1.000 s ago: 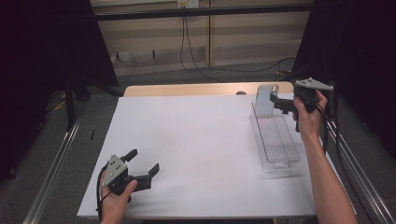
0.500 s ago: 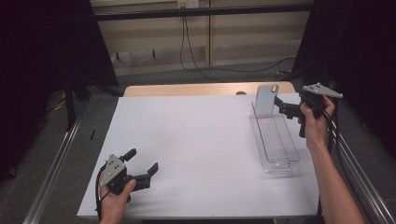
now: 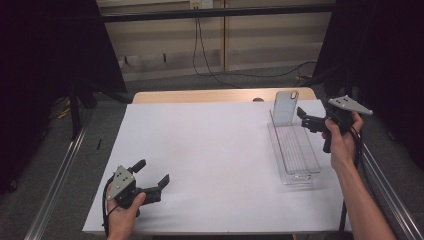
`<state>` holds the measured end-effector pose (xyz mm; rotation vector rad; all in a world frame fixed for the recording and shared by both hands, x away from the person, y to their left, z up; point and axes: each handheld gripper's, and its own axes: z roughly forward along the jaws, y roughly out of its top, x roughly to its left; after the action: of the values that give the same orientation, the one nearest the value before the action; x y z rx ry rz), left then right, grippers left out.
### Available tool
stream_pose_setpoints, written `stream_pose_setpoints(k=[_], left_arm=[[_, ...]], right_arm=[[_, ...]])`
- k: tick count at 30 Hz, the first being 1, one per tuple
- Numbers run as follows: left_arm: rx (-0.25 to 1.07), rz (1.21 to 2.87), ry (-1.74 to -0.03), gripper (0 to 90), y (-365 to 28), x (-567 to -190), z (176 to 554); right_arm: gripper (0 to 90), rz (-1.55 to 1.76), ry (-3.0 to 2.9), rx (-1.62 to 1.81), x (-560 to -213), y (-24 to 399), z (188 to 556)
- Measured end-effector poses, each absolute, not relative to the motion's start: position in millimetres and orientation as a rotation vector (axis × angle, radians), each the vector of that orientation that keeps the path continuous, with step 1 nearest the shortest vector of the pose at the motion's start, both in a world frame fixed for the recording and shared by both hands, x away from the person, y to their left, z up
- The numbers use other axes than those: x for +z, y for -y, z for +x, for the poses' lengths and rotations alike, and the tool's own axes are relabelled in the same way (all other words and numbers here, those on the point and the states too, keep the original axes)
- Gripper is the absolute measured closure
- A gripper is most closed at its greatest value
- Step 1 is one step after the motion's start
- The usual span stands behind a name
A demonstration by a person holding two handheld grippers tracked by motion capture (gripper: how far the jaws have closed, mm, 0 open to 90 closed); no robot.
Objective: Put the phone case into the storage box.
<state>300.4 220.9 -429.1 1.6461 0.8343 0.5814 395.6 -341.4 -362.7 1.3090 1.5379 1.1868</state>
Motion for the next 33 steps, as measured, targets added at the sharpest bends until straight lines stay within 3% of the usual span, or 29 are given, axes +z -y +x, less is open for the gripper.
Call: stream_pose_setpoints(k=[33], left_arm=[[0.637,1.591,-0.873,3.8,-230,-423,293]], right_arm=[[1.6,1.244,-1.482,1.267,-383,336,316]])
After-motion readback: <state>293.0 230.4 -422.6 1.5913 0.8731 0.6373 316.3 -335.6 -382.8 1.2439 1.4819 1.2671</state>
